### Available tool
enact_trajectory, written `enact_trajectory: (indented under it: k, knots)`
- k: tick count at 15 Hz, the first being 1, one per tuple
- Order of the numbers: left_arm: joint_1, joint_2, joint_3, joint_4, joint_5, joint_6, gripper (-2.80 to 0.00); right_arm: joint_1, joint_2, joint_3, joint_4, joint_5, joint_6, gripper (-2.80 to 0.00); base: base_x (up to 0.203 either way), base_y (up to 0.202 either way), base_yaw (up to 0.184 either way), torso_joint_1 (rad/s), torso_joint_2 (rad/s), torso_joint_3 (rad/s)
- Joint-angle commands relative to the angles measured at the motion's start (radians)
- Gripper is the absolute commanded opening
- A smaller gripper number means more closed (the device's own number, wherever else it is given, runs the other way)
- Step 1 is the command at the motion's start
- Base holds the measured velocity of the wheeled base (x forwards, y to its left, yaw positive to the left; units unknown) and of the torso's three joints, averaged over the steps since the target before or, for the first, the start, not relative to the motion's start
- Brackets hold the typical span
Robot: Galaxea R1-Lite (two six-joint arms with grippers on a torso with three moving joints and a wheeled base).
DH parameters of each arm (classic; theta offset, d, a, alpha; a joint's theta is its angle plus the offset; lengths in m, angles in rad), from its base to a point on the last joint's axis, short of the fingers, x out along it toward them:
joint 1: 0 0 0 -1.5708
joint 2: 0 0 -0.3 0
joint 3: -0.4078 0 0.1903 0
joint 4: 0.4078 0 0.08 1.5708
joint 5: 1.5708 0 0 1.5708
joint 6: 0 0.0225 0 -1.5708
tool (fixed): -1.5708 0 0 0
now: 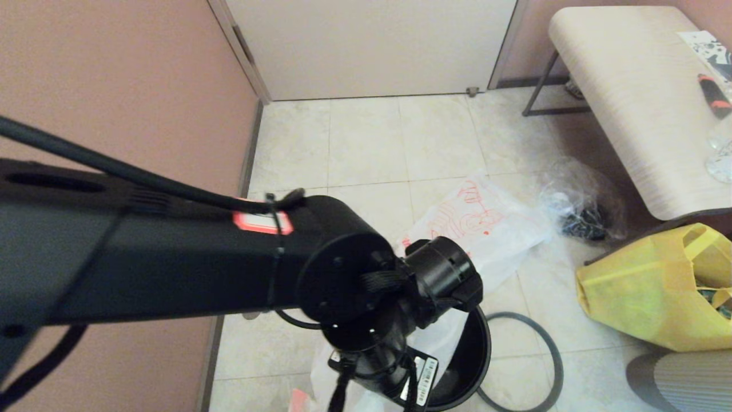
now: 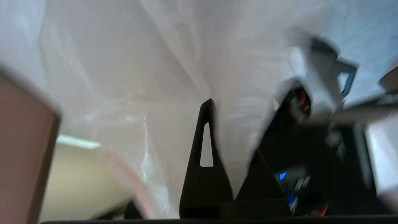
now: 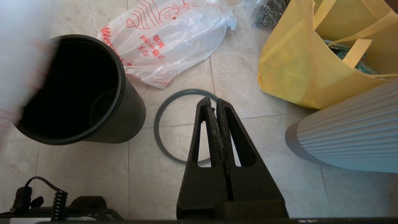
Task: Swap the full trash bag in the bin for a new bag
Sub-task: Put the new garbage bag on the trash can
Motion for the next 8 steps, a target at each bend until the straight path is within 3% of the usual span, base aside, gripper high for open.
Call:
enact_trajectory:
  k: [1,4,6,8]
  knots:
    - [0.008,0.14,-0.063,-0.019,-0.004,0.005,-2.8,0.0,0.001,0.0,0.002,0.0,0.0,-2.8,0.0,0.0,0.0,0.0,0.0,0.0]
    - [0.029,0.276,-0.176,-0.045,0.008,0.049,-2.8,0.001,0.001,0.0,0.0,0.0,0.0,-2.8,0.0,0.0,0.0,0.0,0.0,0.0]
    - [0.068,0.412,-0.316,-0.058,0.059,0.053,-2.8,0.0,0.001,0.0,0.0,0.0,0.0,-2.8,0.0,0.0,0.0,0.0,0.0,0.0]
    - [0.12,0.502,-0.361,-0.219,0.097,0.094,-2.8,0.0,0.001,0.0,0.0,0.0,0.0,-2.8,0.0,0.0,0.0,0.0,0.0,0.0]
